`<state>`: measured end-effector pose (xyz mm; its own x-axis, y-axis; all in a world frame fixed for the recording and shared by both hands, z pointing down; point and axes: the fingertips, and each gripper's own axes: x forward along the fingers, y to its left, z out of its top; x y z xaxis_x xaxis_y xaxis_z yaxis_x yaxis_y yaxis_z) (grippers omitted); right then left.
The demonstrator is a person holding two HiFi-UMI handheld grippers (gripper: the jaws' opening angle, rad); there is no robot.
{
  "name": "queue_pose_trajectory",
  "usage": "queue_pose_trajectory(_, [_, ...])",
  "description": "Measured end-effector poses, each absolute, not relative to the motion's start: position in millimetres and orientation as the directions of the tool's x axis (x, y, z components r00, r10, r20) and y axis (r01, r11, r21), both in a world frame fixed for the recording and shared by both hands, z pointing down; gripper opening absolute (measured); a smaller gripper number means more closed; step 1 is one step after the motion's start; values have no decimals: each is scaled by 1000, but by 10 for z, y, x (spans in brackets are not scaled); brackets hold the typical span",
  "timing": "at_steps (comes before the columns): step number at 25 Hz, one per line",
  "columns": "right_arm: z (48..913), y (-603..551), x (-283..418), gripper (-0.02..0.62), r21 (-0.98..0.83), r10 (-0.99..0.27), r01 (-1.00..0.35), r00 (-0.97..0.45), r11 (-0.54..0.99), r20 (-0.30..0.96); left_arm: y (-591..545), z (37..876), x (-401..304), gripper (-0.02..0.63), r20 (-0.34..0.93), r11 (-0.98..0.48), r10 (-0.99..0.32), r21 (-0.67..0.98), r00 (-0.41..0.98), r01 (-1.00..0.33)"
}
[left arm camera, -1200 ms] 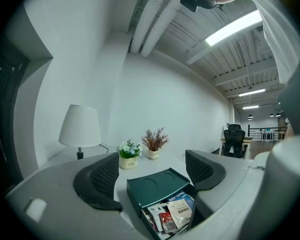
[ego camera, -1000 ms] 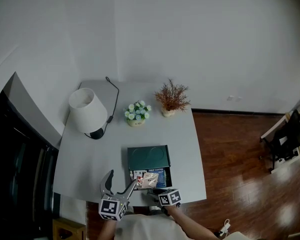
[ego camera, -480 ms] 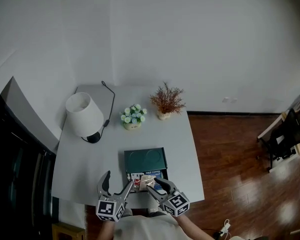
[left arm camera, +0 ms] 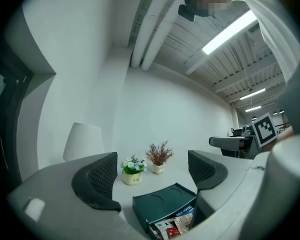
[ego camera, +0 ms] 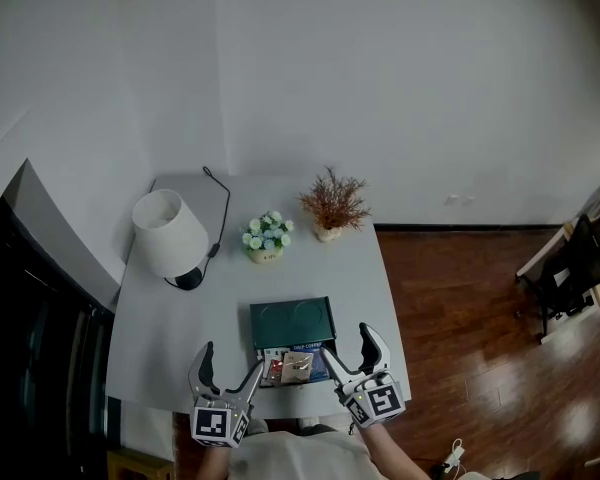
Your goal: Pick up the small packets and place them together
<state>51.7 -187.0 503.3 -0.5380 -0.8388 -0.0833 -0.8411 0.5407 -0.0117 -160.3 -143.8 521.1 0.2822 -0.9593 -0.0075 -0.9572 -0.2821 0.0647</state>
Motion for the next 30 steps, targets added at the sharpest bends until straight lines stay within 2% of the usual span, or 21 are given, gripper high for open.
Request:
queue_pose_trajectory(8, [5116, -1861, 566, 368, -48, -827, -826, -560, 562, -57, -1492, 5353, -1513, 425, 55, -313, -947, 66, 317, -947])
queue_pose_trajectory(11, [5185, -1831, 552, 368, -55, -822, -820, -568, 570, -39, -1542, 5592, -1379, 416, 145, -362, -919, 63, 367, -930])
queue_pose_trajectory(12, [5206, -1825, 548, 368, -59, -820, -818, -572, 573, -35, -1564, 5726, -1316, 387, 190, -386, -901, 60, 390, -921])
queue_pose_trajectory(15, [5264, -1795, 518, 368, -65, -806, -804, -591, 591, -22, -1615, 6254, -1089, 373, 338, -468, -817, 81, 466, -880])
queue_pose_trajectory(20, [5323, -1732, 540, 368, -63, -793, -791, -609, 608, -5, -1677, 7143, -655, 348, 582, -570, -592, 185, 557, -800])
queue_pose_trajectory(27, [5353, -1680, 690, 367, -57, -798, -797, -602, 601, 10, -1867, 7782, -383, 279, 737, -568, -433, 225, 520, -792])
queue_pose_trajectory(30, [5353, -1706, 794, 368, -56, -808, -807, -589, 587, 12, -1879, 7946, -377, 276, 785, -547, -389, 225, 483, -806])
